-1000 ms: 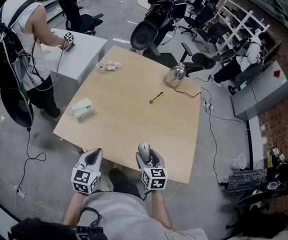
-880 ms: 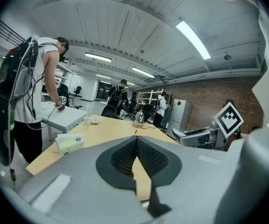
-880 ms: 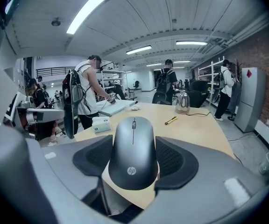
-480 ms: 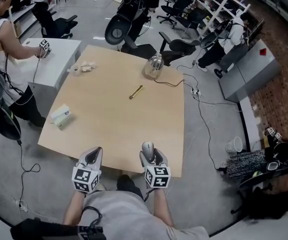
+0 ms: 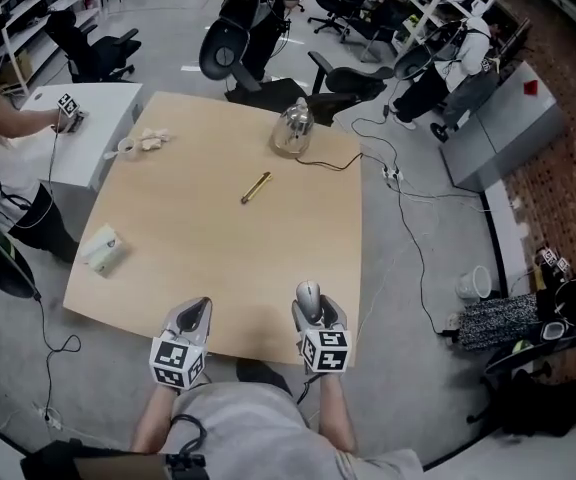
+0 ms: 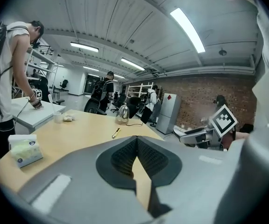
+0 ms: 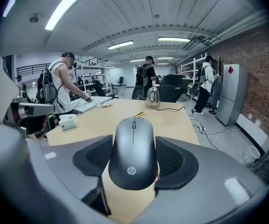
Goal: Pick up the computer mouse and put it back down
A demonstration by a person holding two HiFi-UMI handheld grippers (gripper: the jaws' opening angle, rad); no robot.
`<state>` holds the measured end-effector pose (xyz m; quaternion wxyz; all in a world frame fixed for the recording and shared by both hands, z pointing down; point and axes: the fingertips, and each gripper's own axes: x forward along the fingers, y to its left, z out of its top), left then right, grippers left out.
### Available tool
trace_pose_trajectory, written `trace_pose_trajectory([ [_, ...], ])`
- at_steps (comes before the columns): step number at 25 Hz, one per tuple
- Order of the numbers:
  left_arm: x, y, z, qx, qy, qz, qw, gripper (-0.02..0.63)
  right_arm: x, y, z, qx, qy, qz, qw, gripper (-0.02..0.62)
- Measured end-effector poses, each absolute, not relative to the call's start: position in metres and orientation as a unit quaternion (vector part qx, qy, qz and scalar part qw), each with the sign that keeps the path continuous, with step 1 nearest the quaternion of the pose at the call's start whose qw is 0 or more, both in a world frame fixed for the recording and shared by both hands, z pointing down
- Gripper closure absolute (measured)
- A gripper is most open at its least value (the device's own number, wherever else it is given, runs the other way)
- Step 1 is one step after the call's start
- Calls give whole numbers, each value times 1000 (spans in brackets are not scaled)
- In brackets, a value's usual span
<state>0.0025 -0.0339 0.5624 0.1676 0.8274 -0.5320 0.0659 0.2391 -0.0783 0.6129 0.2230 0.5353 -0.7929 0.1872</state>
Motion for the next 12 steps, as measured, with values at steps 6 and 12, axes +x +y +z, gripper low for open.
trace_pose_trajectory([
  [6,21,-68,568,829,-526,77,174,586,255,-115,622,537,-789,199,223,302],
  [12,39,-90,566,818,-536,89,187,586,280,-150,631,531,-787,214,233,302],
])
